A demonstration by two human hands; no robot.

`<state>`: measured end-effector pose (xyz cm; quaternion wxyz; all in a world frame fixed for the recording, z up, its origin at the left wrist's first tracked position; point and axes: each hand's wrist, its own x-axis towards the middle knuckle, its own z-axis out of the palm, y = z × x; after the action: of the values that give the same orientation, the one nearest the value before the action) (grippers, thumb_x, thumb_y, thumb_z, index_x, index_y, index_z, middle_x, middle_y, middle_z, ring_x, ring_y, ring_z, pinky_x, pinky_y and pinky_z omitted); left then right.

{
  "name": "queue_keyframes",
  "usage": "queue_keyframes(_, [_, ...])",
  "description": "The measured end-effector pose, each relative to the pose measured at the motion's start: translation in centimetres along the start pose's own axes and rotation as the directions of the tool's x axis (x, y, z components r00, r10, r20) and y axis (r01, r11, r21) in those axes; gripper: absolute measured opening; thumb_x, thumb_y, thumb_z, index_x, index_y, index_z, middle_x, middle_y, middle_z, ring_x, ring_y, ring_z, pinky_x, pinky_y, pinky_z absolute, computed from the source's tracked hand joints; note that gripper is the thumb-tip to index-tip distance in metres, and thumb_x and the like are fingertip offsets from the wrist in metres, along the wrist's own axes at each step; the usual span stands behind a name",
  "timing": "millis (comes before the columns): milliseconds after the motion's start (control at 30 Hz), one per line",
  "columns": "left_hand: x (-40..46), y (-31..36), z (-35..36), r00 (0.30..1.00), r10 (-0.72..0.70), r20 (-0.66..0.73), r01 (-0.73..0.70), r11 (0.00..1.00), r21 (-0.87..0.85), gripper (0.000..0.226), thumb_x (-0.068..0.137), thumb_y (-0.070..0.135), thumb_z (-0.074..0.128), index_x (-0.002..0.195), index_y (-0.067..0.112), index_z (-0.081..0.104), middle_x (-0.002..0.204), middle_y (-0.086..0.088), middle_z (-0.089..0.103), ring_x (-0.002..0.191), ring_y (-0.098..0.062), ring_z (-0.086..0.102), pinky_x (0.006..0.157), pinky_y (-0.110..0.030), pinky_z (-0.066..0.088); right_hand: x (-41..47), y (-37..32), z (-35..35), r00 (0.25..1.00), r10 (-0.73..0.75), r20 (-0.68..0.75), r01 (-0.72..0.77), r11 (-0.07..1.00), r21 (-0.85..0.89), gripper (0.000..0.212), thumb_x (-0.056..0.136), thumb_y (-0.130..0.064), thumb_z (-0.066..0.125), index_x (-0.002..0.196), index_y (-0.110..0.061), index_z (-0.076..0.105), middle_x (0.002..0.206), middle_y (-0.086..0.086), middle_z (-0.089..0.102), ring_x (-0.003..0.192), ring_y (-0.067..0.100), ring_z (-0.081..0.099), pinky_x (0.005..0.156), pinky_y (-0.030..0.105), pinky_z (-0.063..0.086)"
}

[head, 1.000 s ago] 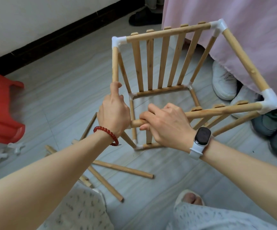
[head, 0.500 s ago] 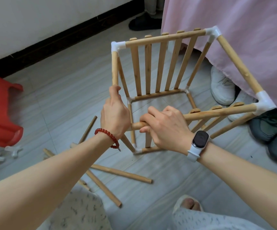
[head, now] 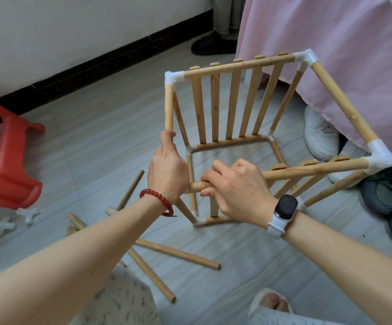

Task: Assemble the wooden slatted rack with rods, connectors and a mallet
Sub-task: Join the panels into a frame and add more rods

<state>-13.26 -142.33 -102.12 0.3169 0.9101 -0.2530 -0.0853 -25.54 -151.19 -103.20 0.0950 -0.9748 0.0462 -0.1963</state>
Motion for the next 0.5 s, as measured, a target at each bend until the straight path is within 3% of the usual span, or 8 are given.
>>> queue_keyframes(167, [0.4, -0.8, -0.6, 1.0, 0.001, -0.016, -0.001, 1.0, 0.006, 0.027, 0.1, 0.011, 0.025, 0.125, 0.018, 0.033, 0.075, -0.012, 0.05, 0.053, -0.021, 0.043, 0.045, -0.028, 0.026, 0.8, -0.5, 0.5, 0.999, -0.037, -0.012, 0.036, 0.999, -0.034, 0.021, 0.084, -0.034, 0.054, 0.079, -0.016, 0.065, 0.068, -0.003, 0.054, 0.04, 0.018, 0.043, 0.046, 0.029, 0.037])
queue_keyframes(300, [0.6, -0.7, -0.5, 1.0, 0.014, -0.009, -0.014, 0.999, -0.044, 0.022, 0.101, 0.017, 0.025, 0.122, 0.018, 0.032, 0.076, -0.012, 0.053, 0.056, -0.024, 0.048, 0.045, -0.029, 0.028, 0.8, 0.1, 0.5, 0.999, -0.04, 0.014, 0.041, 0.999, -0.035, 0.033, 0.087, -0.041, 0.039, 0.082, -0.019, 0.064, 0.07, -0.005, 0.053, 0.041, 0.016, 0.041, 0.046, 0.028, 0.036])
queue_keyframes(500, [0.6, -1.0, -0.6, 0.999, -0.04, 0.019, 0.041, 0.998, -0.05, 0.025, 0.102, 0.028, 0.028, 0.123, 0.015, 0.03, 0.069, -0.008, 0.054, 0.055, -0.026, 0.051, 0.049, -0.034, 0.039, 0.1, -1.1, 0.3, 0.99, 0.074, 0.121, -0.075, 0.997, 0.005, 0.039, 0.087, -0.046, 0.035, 0.089, -0.02, 0.064, 0.076, -0.005, 0.058, 0.051, 0.016, 0.053, 0.055, 0.028, 0.036])
